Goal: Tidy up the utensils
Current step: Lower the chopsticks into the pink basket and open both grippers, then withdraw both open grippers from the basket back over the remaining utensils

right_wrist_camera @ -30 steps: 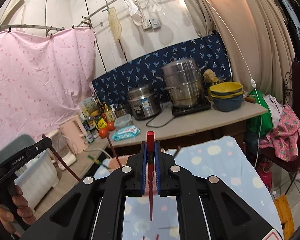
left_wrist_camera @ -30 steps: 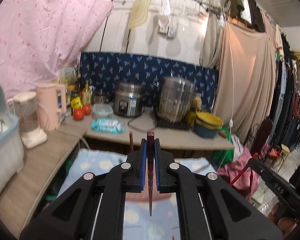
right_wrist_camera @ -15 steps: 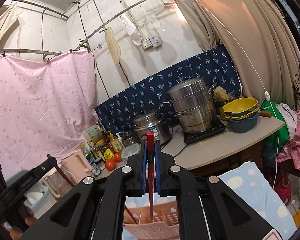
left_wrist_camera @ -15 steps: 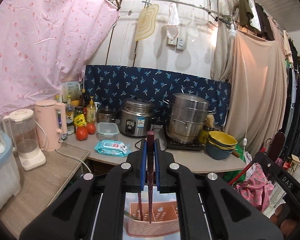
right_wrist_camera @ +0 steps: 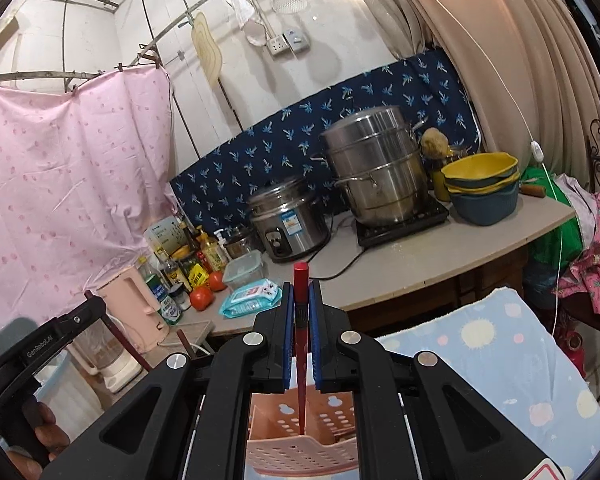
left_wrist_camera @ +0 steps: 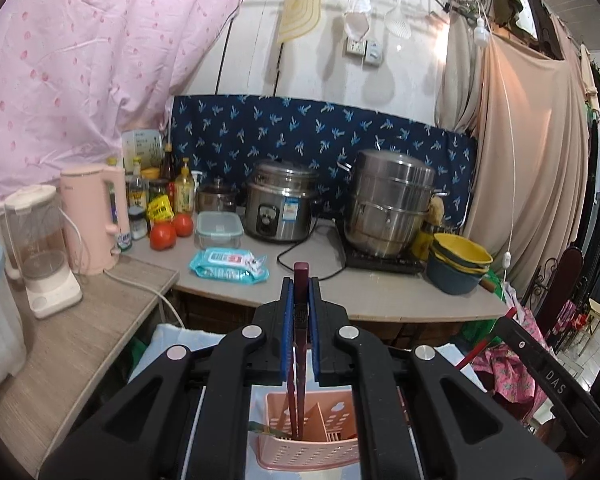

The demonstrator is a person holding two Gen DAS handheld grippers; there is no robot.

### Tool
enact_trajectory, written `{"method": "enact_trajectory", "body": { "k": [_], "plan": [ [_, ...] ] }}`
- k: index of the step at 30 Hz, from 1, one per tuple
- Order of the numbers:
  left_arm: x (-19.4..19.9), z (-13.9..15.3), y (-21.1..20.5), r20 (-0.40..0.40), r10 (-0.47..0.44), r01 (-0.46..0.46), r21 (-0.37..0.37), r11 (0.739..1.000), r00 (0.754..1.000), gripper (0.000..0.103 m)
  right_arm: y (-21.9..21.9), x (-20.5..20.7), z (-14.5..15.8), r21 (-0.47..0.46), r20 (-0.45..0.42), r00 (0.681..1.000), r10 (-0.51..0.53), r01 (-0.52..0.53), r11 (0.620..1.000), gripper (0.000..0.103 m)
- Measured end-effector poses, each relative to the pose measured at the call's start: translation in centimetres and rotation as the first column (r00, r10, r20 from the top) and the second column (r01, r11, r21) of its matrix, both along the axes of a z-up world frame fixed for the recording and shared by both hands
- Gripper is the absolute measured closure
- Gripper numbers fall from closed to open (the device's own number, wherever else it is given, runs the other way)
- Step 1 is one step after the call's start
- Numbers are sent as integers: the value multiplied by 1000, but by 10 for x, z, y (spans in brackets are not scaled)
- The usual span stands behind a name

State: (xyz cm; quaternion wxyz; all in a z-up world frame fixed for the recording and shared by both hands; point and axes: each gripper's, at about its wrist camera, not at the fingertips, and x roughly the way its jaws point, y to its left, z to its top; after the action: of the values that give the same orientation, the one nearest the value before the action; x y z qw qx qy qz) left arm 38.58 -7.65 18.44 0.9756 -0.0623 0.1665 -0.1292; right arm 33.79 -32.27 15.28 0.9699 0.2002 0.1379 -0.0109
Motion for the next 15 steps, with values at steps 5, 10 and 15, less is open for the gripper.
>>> {"method": "enact_trajectory", "body": {
  "k": [5, 10, 15],
  "plan": [
    [4, -10, 1, -21, -3, 3, -4, 1000, 1000, 95, 0, 3, -10, -5, -20, 1000, -2, 2, 1000, 95],
    [5, -14, 2, -42, 11, -12, -8, 1000, 999, 55, -3, 2, -17, 1, -32, 999, -31, 31, 1000, 88],
    [-1, -15, 8, -34, 39, -40, -13, 999, 999, 44, -9, -6, -18, 19, -29, 999, -45, 46, 999, 72]
  ]
}}
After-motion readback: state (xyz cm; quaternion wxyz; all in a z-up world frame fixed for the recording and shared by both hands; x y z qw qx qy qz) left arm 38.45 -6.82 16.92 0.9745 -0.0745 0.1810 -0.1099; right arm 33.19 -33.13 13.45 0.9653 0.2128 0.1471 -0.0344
